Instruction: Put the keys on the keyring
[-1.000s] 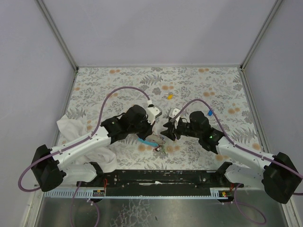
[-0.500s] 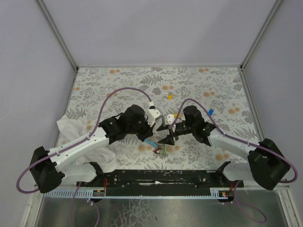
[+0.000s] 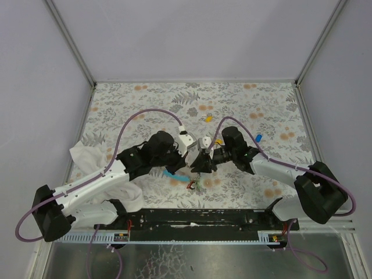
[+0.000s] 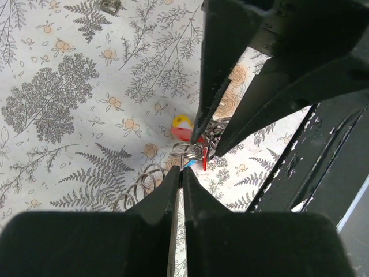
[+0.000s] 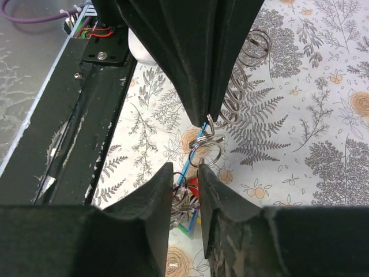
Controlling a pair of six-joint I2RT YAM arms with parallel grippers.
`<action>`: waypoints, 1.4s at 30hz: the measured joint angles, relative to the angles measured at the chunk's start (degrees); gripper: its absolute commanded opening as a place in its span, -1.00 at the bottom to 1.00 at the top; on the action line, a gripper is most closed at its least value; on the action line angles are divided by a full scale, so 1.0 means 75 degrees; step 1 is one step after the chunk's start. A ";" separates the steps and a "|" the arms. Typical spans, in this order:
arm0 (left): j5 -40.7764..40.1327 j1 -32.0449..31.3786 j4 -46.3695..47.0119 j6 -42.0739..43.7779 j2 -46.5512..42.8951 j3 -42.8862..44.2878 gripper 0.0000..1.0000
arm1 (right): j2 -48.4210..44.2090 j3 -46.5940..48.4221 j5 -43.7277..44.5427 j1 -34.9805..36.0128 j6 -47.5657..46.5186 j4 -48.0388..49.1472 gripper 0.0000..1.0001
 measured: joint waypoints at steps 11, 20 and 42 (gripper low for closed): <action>-0.0498 0.0000 0.0093 -0.0315 -0.0122 -0.0134 -1.00 | -0.0332 -0.0017 -0.0323 -0.0012 0.0350 0.0251 -0.27; -0.0067 -0.0023 0.0149 -0.0184 -0.0469 -0.0251 -1.00 | -0.0560 -0.0163 0.0140 -0.0017 0.0653 0.0391 0.13; -0.0157 -0.0029 0.0350 -0.0332 -0.0423 -0.0259 -1.00 | 0.0370 -0.0565 -0.0318 -0.0050 0.3386 0.2754 -0.53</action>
